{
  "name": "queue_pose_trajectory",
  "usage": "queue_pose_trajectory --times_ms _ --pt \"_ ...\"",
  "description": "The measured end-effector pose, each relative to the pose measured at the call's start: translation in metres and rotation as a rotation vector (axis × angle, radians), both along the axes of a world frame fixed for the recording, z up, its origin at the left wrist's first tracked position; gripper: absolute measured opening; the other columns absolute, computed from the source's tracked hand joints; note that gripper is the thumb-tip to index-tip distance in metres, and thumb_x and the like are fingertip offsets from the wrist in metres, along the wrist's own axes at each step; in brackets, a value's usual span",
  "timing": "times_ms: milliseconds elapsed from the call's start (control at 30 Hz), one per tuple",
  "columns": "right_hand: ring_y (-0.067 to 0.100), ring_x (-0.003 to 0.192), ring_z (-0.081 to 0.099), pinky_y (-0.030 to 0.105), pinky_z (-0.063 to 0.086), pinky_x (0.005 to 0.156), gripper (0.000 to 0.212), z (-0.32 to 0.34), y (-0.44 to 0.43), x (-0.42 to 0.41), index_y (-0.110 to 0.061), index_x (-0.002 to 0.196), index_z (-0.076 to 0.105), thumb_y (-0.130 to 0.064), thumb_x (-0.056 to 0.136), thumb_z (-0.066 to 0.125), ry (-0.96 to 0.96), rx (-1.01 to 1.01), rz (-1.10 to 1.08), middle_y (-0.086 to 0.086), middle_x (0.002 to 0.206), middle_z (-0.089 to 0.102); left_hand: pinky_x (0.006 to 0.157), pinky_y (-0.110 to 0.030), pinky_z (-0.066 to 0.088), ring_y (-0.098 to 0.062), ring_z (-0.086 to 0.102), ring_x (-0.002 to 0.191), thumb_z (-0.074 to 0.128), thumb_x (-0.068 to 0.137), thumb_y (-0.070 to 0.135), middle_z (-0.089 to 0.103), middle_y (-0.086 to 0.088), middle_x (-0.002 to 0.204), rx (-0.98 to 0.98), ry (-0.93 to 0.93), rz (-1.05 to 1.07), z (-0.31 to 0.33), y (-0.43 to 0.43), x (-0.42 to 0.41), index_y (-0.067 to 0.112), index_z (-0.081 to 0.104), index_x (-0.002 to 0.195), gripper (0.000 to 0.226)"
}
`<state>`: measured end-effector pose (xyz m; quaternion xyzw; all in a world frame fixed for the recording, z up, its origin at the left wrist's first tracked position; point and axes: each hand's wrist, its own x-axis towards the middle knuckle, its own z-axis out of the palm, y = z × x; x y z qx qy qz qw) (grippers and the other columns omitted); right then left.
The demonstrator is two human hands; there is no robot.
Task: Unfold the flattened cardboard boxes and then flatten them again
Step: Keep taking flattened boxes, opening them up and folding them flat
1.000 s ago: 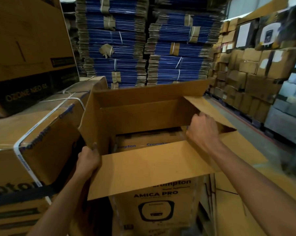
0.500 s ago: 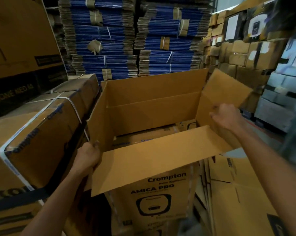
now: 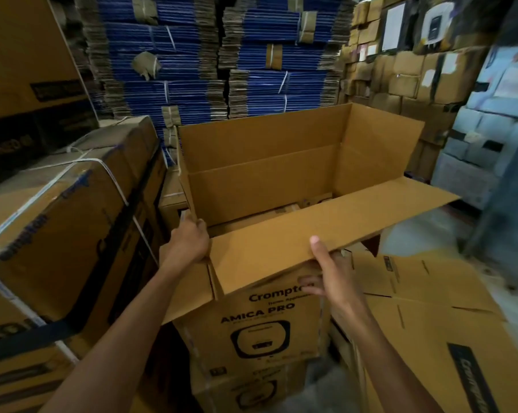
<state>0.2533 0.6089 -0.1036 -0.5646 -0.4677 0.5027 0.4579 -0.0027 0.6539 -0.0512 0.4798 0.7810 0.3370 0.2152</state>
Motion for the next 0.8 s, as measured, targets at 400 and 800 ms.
queue_pose_trajectory --times_ms 400,800 --pt "0.023 0.077 0.059 0.037 0.053 0.066 0.019 0.094 0.048 0.01 -0.017 0.079 0.046 -0.023 0.096 0.049 0.396 0.149 -0.123 0.004 0.076 0.056 0.105 -0.047 0.049 -0.017 0.057 0.122 0.036 0.103 0.061 0.055 0.004 0.144 -0.036 -0.203 -0.478 0.006 -0.035 0.047 0.028 0.043 0.15 0.057" --pt "0.027 0.113 0.063 0.053 0.058 0.089 0.071 0.124 0.072 -0.004 -0.024 0.137 0.056 -0.076 0.09 0.047 0.206 0.14 0.13 0.006 0.13 0.063 0.035 -0.025 0.031 -0.006 0.044 0.039 0.056 0.101 0.043 0.053 -0.003 0.053 0.467 -0.157 -0.26 -0.019 -0.043 0.094 0.013 0.063 0.066 0.047"
